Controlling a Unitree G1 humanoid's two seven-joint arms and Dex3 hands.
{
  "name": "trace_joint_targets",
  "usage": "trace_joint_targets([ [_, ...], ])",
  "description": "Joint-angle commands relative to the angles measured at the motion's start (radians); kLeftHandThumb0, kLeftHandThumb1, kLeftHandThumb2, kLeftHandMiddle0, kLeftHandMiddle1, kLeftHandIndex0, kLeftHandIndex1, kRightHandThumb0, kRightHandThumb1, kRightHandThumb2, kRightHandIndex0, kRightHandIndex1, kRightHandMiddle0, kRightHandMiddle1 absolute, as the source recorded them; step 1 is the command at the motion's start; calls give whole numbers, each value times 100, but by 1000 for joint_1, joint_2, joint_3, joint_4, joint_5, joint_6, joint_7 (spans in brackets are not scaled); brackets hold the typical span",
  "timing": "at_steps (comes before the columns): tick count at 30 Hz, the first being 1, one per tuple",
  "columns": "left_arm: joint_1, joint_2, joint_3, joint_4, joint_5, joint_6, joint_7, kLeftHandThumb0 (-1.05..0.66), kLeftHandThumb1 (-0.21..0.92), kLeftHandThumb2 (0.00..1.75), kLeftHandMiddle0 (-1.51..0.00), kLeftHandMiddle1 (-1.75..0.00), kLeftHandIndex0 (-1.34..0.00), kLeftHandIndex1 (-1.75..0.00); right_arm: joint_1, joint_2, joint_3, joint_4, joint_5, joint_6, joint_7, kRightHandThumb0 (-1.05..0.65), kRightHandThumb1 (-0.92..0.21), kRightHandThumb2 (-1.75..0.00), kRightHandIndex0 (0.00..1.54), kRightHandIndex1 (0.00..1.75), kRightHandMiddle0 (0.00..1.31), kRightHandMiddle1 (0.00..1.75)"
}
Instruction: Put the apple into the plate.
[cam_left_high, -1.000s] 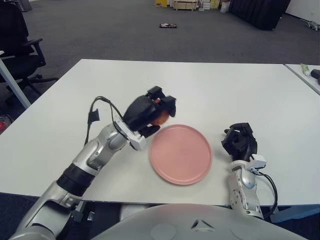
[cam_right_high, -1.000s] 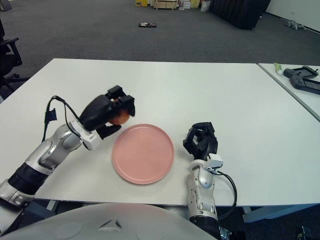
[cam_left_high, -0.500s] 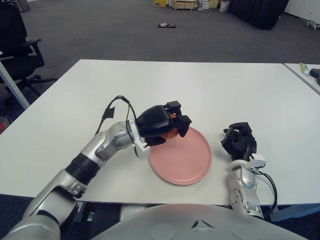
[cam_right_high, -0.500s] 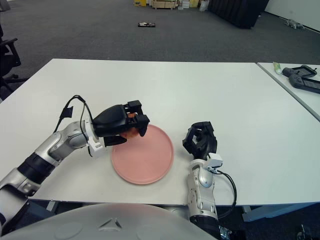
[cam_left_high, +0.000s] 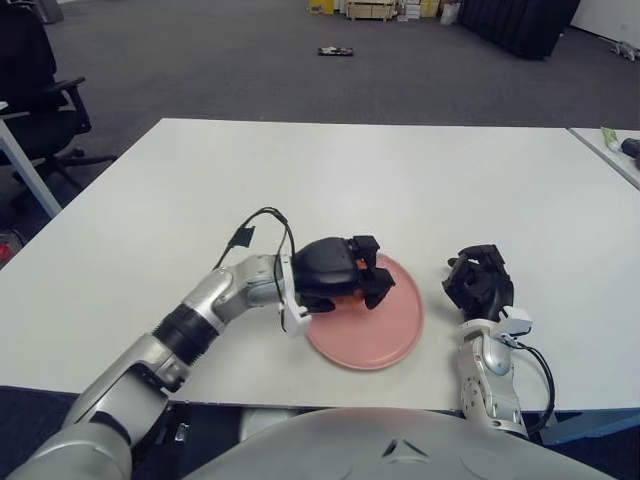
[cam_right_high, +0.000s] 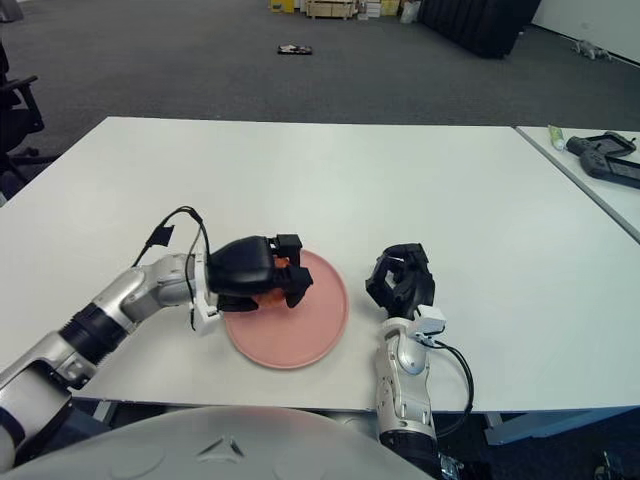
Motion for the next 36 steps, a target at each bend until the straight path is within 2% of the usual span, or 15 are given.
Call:
trace_joint_targets([
  [1,-9,-17,-7,49,37,-23,65,0,5,161,-82,-170,-58,-175,11,49,-1,11,-1,30,-10,-42,-51,-108,108,175,46,175],
  [5,-20,-27,-23,105,102,-52,144,0,-6,172,-90,-174,-70,-167,11,56,-3,9,13,26,-8,-42,-51,-108,108,175,46,175],
  [7,-19,-29,-24,115,110,-52,159,0,-8,173,-91,-174,-73,-164,11,58,-4,9,16,24,-7,-42,-51,-108,108,175,46,175],
  [11,-26,-33,-32,149,118,-75,197,0,-8,174,-91,-175,-70,-168,11,58,-4,10,23,23,-5,-42,-51,-108,108,175,46,175],
  [15,-54,-30,-52,201,91,-124,178,-1,-4,171,-88,-175,-68,-168,12,59,-5,8,31,30,-3,-42,-51,-108,108,175,46,175],
  [18,-68,-31,-62,236,60,-151,157,-1,9,155,-77,-175,-60,-166,12,57,-5,10,33,28,1,-42,-52,-107,108,175,46,175],
  [24,-108,-29,-82,284,37,-189,126,-1,26,136,-65,-175,-47,-165,11,56,-6,19,30,16,7,-42,-52,-107,109,175,46,175],
  [25,-116,-29,-84,285,28,-188,112,-14,42,117,-63,-175,-42,-169,10,56,-7,21,29,15,7,-42,-52,-107,109,175,46,175],
  [27,-134,-31,-89,281,0,-187,70,-26,59,96,-61,-175,-35,-172,10,56,-7,24,27,10,8,-42,-51,-108,109,175,46,175],
  [31,-149,-31,-100,287,-25,-199,26,-35,75,75,-55,-175,-29,-174,8,55,-7,27,26,6,7,-42,-51,-108,109,175,46,175],
  [32,-152,-32,-104,291,-41,-202,9,-35,77,74,-54,-175,-28,-174,8,55,-7,27,25,7,6,-42,-51,-108,109,175,46,175],
  [33,-153,-33,-105,294,-53,-202,-4,-52,82,84,-40,-174,-24,-174,8,55,-7,27,24,8,5,-42,-51,-108,109,175,46,175],
  [34,-151,-34,-107,298,-64,-203,-14,-63,86,92,-26,-165,-17,-174,8,55,-7,26,25,9,4,-42,-51,-108,109,175,46,175],
  [36,-145,-36,-110,305,-72,-207,-21,-74,89,98,-15,-156,-11,-175,8,56,-7,24,27,12,3,-42,-51,-108,109,175,46,175],
])
